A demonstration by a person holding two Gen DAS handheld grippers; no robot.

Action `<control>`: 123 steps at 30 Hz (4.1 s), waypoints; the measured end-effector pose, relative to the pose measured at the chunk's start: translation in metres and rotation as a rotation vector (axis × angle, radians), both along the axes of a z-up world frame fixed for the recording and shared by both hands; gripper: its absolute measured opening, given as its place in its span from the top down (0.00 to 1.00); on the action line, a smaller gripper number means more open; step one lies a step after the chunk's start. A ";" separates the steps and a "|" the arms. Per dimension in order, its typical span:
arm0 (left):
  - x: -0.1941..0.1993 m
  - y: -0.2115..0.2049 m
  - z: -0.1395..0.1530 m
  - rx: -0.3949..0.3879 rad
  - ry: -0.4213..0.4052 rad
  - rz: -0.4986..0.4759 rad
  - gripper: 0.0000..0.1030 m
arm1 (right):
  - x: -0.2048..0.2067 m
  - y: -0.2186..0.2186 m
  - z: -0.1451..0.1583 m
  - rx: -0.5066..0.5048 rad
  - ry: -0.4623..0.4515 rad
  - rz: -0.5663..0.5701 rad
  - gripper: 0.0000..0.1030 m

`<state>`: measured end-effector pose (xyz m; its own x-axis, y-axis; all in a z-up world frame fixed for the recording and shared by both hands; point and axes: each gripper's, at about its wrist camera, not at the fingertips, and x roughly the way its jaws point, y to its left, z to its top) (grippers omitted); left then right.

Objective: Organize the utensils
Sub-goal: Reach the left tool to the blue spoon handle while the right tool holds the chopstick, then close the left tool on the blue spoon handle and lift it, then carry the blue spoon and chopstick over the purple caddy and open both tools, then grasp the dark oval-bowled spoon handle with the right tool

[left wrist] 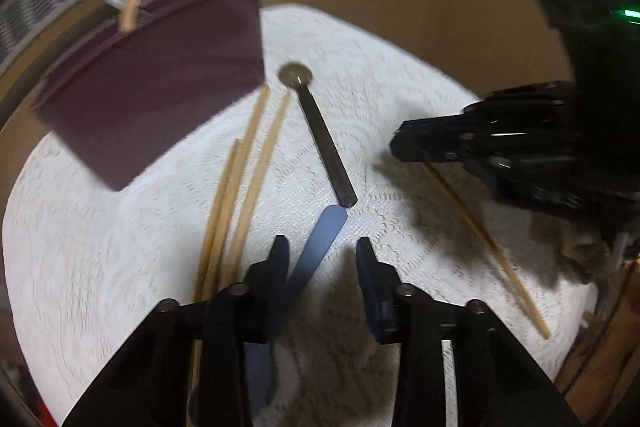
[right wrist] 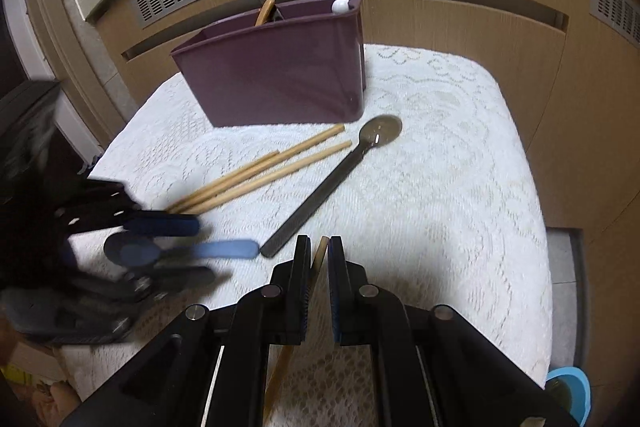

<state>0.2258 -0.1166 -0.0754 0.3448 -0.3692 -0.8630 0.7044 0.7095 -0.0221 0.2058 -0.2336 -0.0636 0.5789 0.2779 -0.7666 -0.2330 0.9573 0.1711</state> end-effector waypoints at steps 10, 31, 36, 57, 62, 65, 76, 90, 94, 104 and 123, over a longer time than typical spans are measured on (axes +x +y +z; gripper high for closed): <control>0.014 -0.011 -0.003 0.062 0.057 0.040 0.70 | -0.013 -0.012 -0.001 0.016 -0.034 -0.004 0.91; -0.047 0.109 0.048 -0.328 -0.115 0.445 0.87 | -0.029 0.011 -0.011 -0.113 0.029 -0.019 0.80; -0.051 0.117 0.051 -0.362 -0.123 0.463 0.87 | -0.021 0.020 -0.023 -0.168 0.045 -0.080 0.81; -0.122 0.128 0.156 -0.436 -0.405 0.425 0.87 | -0.100 0.027 0.139 -0.034 -0.353 0.027 0.94; -0.112 0.121 0.228 -0.438 -0.591 0.382 0.87 | -0.093 0.030 0.228 -0.051 -0.568 0.047 0.94; -0.098 0.115 0.269 -0.444 -0.697 0.371 0.87 | -0.083 0.031 0.270 -0.058 -0.649 0.039 0.94; -0.003 0.094 0.291 -0.481 -0.767 0.370 0.87 | 0.005 0.037 0.294 -0.070 -0.709 0.017 0.94; 0.120 0.073 0.206 -0.423 -0.623 0.403 0.87 | 0.115 0.038 0.216 -0.031 -0.558 0.015 0.94; 0.145 0.072 0.160 -0.404 -0.510 0.417 0.87 | 0.141 0.045 0.168 -0.052 -0.449 0.029 0.94; 0.158 0.074 0.089 -0.336 -0.334 0.476 0.85 | 0.170 0.059 0.081 -0.083 -0.210 0.058 0.81; 0.066 0.100 0.068 -0.257 -0.318 0.472 0.35 | 0.075 0.010 0.023 -0.293 -0.130 -0.117 0.27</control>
<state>0.2918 -0.0161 -0.0070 0.7470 -0.2969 -0.5949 0.3167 0.9456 -0.0744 0.2812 -0.2238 -0.0406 0.6918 -0.0170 -0.7218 -0.1206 0.9830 -0.1387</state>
